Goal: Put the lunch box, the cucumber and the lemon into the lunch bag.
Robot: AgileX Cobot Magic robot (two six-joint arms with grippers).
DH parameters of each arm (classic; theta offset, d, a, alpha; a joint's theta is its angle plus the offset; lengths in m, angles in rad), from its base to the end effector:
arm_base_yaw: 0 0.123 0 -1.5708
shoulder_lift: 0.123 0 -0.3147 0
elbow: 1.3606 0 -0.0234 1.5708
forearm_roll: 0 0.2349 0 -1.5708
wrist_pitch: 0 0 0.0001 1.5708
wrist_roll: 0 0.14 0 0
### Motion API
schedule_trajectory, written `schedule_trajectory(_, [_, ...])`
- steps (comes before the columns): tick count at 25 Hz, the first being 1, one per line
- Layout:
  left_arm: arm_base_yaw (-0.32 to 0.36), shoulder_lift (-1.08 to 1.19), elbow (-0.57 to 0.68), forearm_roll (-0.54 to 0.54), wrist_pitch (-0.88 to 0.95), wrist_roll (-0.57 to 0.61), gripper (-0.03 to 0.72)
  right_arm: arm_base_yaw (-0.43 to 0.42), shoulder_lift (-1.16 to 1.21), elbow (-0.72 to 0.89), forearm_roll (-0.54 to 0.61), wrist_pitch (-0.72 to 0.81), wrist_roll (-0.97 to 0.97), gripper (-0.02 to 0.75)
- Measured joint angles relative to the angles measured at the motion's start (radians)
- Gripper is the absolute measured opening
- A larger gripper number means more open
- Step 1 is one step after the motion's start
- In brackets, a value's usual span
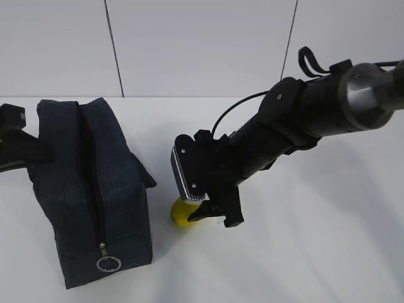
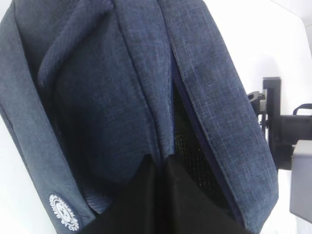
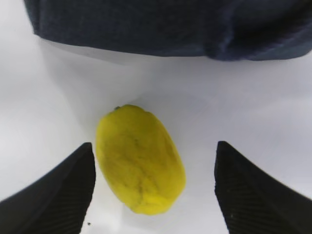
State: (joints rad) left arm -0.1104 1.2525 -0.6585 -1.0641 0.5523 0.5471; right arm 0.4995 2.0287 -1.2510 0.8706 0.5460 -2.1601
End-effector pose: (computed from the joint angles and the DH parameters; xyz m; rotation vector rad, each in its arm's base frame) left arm 0.2339 -0.0906 0.2491 -0.1666 2.4041 -0.8283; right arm 0.3517 0.2553 0.1422 -2.0971 1.3848 0.1979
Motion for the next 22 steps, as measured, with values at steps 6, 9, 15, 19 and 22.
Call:
schedule_trajectory(6, [0.0, 0.0, 0.0, 0.0, 0.0, 0.002, -0.003, 0.0, 0.018, -0.002, 0.0, 0.011, 0.0, 0.577])
schedule_trajectory(9, [0.0, 0.0, 0.0, 0.0, 0.0, 0.002, -0.003, 0.0, 0.033, -0.004, 0.015, 0.017, 0.002, 0.577])
schedule_trajectory(15, [0.0, 0.0, 0.0, 0.0, 0.0, 0.002, -0.003, 0.0, 0.051, -0.004, 0.03, 0.021, 0.004, 0.577])
schedule_trajectory(19, [0.0, 0.0, 0.0, 0.0, 0.0, 0.002, -0.003, 0.0, 0.063, -0.004, 0.031, 0.021, 0.004, 0.577])
schedule_trajectory(22, [0.0, 0.0, 0.0, 0.0, 0.0, 0.002, -0.003, 0.0, 0.066, -0.004, 0.031, 0.021, 0.004, 0.577])
